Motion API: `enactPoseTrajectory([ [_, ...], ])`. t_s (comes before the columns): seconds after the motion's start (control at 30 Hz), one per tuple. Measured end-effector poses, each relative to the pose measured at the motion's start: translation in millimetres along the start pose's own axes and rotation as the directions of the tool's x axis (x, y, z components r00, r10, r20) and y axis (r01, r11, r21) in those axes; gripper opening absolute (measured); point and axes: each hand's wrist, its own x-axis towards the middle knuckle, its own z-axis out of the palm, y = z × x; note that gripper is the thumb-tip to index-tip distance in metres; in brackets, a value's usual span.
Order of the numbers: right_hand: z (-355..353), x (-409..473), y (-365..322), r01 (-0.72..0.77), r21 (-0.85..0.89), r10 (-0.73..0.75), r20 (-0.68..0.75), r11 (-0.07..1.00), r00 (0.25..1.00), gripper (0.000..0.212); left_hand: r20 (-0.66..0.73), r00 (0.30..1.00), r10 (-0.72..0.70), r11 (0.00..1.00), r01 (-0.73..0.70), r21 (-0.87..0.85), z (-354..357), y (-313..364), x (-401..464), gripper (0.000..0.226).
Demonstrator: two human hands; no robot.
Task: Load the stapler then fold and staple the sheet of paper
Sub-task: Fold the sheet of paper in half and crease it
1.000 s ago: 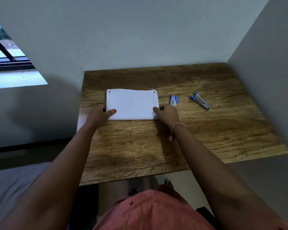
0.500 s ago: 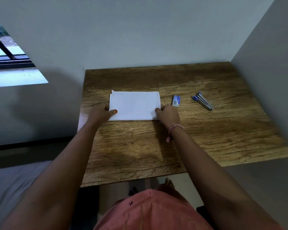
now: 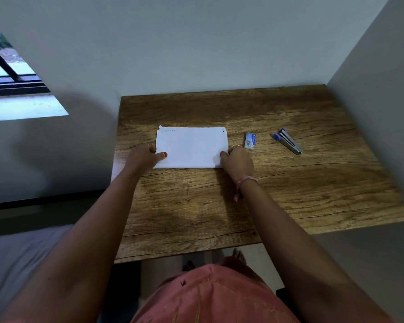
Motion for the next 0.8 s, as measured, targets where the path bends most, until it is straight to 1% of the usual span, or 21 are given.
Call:
enactPoseTrajectory([
  [0.13,3,-2,-2,0.001,-0.012,-0.001,-0.016,1.0,1.0,0.03,-0.015,1.0,0.008,1.0,-0.008,0.007,0,1,1,0.033],
  [0.3,5,-4,-3,0.005,-0.051,-0.006,-0.031,0.999,1.0,0.03,-0.027,1.0,0.002,1.0,-0.001,0.015,0,4,0,0.033],
  [0.4,6,-4,-4,-0.004,-0.059,0.003,-0.03,0.998,1.0,0.03,-0.02,1.0,-0.003,1.0,0.004,0.013,0,6,0,0.032],
  [0.5,7,-4,-4,0.002,-0.071,-0.004,-0.029,0.998,1.0,0.031,-0.012,1.0,-0.019,1.0,0.02,0.021,-2,8,1,0.04],
  [0.6,8,-6,-5,-0.008,-0.073,0.006,-0.037,0.997,0.999,0.032,0.004,0.999,-0.043,0.999,0.043,0.02,-3,11,2,0.04],
  [0.7,11,-12,-9,-0.023,-0.07,0.018,-0.08,0.997,0.997,0.035,0.008,0.998,-0.062,0.998,0.062,0.027,-3,14,1,0.04],
  [0.8,18,-20,-10,0.03,-0.144,-0.049,-0.132,0.989,0.99,0.04,0.01,0.998,-0.056,0.996,0.056,0.075,-4,18,0,0.037],
])
